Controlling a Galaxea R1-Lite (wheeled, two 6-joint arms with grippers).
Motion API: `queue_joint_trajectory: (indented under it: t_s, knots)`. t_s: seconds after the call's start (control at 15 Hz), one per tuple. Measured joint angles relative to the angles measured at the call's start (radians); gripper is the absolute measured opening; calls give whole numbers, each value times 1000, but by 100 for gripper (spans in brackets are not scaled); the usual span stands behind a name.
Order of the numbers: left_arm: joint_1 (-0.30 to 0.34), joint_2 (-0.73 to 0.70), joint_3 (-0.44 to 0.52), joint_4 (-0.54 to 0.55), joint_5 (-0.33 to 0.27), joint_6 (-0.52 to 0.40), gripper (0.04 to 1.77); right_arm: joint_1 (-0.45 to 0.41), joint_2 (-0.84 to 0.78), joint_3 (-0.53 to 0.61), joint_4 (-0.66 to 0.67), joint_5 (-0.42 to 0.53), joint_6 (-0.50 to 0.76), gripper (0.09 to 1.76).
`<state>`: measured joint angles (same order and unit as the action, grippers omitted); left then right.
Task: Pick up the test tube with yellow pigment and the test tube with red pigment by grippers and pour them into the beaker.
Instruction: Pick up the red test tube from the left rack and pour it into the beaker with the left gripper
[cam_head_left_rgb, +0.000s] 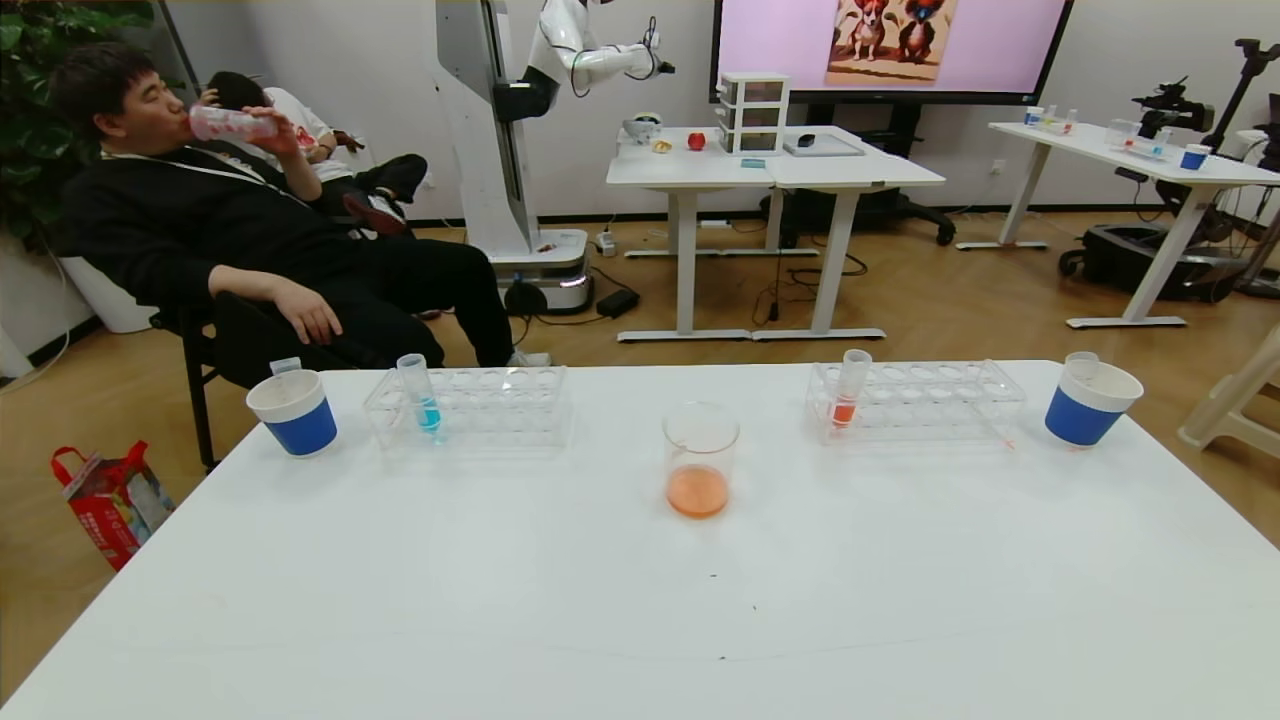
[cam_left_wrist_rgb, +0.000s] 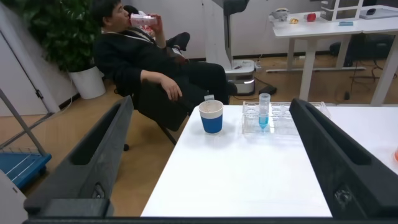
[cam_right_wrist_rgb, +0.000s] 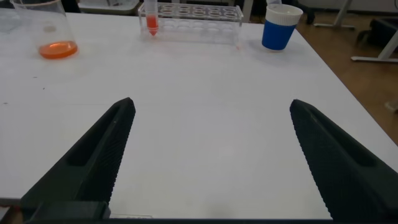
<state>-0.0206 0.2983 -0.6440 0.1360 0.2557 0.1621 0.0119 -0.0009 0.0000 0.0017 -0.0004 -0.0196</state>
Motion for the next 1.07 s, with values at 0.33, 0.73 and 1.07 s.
queue_joint_trajectory:
  t_s: [0.33,0.73,1.07]
  knots:
    - [13,-215,160,-4,-120,-59,175,0,0,0,0,0,0,174]
    - [14,-296,489,-96,-143,-70,175,0,0,0,0,0,0,174]
    - [15,-300,634,-133,-275,-70,175,0,0,0,0,-1,0,174]
